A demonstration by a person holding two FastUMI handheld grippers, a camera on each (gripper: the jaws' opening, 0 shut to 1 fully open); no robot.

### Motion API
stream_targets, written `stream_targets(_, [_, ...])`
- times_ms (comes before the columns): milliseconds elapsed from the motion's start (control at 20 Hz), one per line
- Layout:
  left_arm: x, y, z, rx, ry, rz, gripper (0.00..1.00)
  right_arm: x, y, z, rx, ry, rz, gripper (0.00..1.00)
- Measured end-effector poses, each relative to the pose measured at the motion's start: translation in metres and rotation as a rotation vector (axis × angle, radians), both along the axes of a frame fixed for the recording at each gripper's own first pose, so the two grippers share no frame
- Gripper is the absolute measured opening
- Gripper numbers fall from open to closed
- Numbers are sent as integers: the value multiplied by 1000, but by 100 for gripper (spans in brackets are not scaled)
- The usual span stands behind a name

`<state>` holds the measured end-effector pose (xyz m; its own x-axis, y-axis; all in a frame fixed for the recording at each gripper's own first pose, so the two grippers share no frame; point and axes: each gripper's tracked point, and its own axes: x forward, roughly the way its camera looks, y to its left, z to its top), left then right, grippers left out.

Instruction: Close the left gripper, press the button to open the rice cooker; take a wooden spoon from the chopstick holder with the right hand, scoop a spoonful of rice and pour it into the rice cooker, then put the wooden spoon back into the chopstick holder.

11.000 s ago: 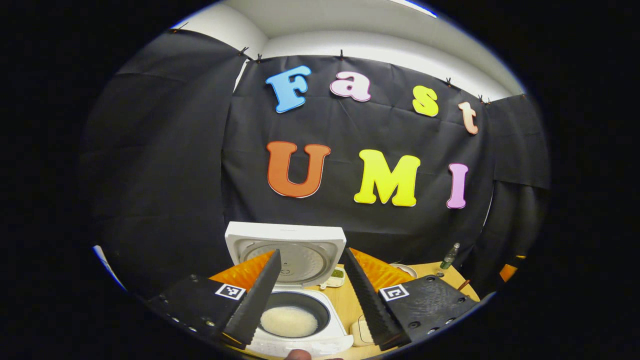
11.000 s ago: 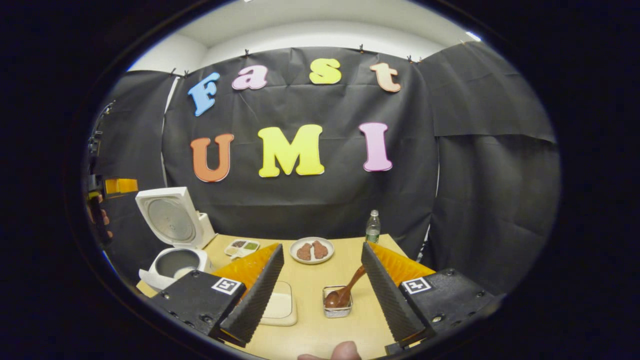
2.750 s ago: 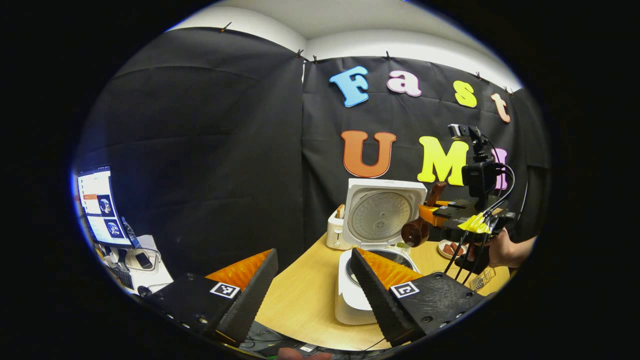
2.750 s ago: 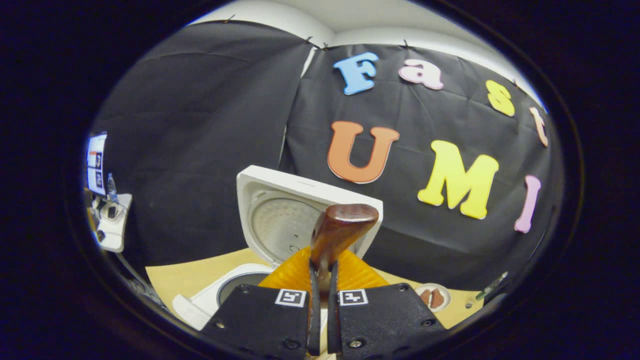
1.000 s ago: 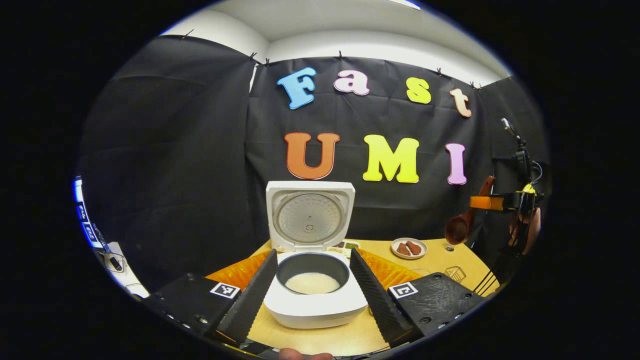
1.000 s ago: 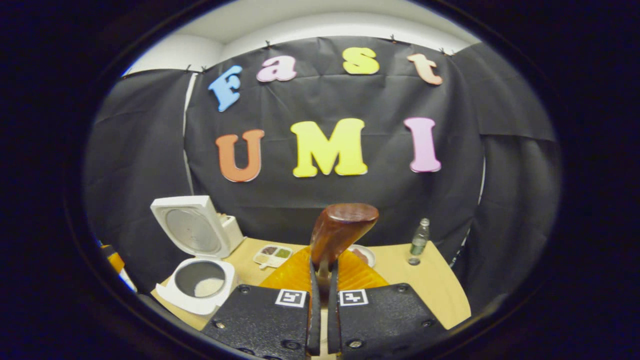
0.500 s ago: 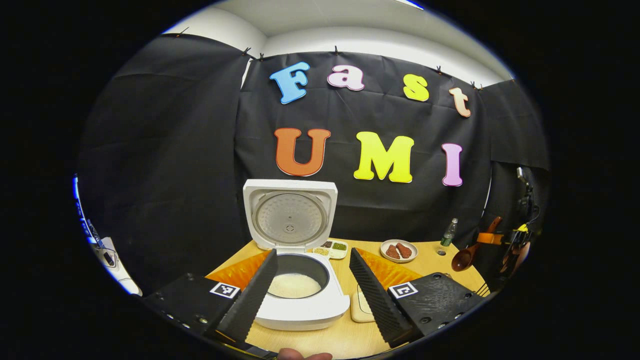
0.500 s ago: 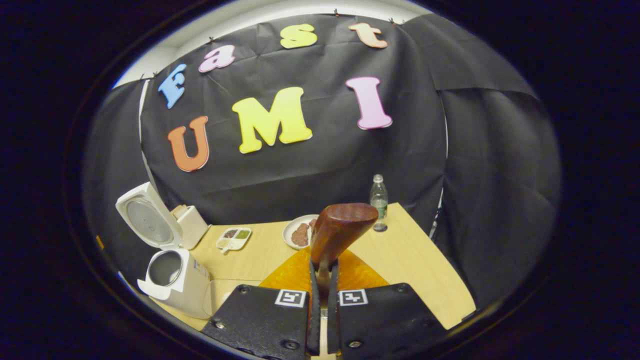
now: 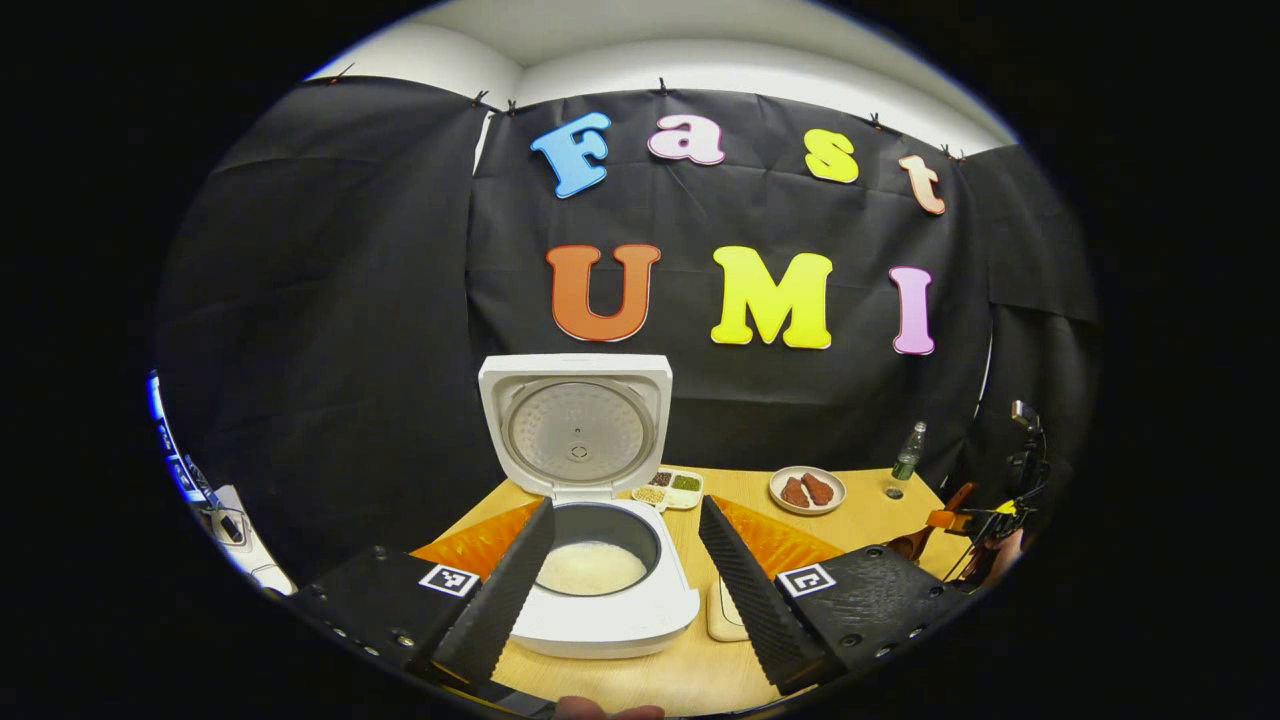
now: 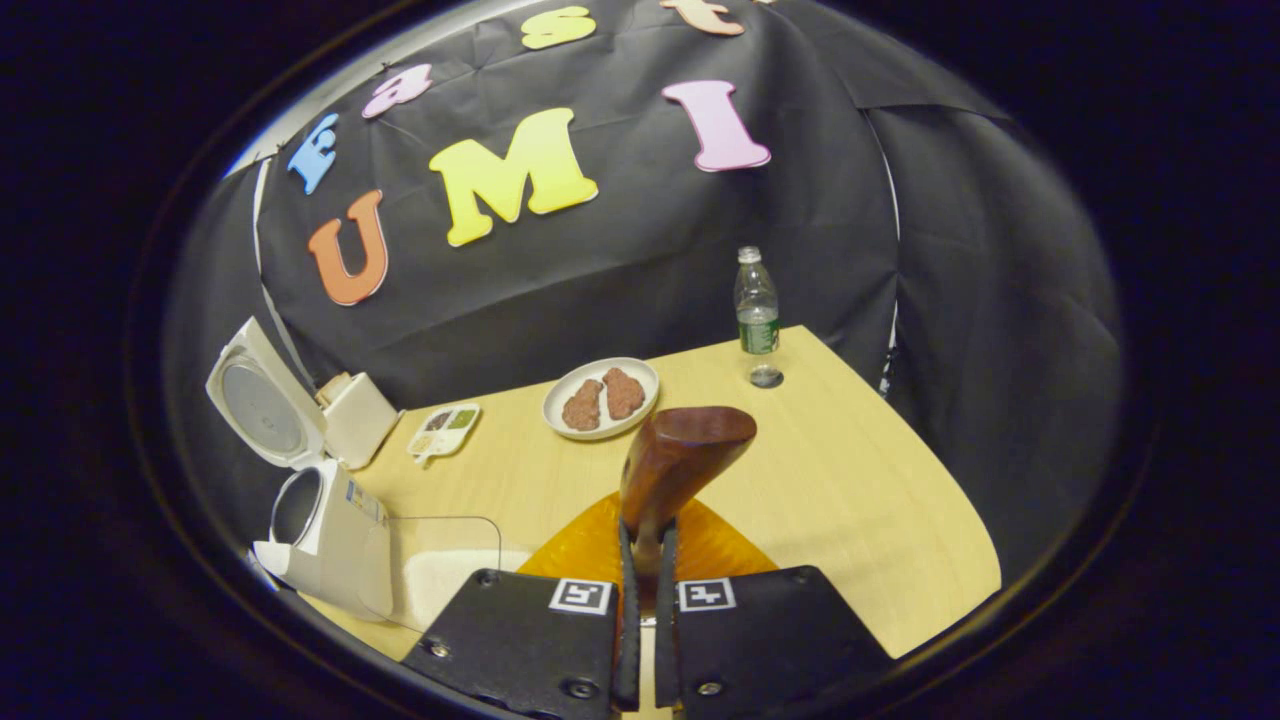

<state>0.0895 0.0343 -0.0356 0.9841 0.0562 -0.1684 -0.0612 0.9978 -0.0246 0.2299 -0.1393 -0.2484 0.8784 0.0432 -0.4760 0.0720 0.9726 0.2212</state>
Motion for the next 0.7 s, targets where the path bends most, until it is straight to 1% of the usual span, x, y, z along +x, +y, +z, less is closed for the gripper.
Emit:
stream_targets(150, [6, -6, 5, 9, 3, 2, 93, 6, -4, -17, 22, 19, -8, 12])
stream_targets(350, [10, -13, 4, 31, 13, 0, 93, 10, -6, -30, 67, 28, -15, 13])
stream_targets(500, [11, -20, 5, 32, 14, -10, 93, 11, -5, -34, 96, 31, -13, 16])
stream_targets(700, [11, -30, 9, 31, 8, -27, 93, 9, -5, -31, 96, 28, 4, 21])
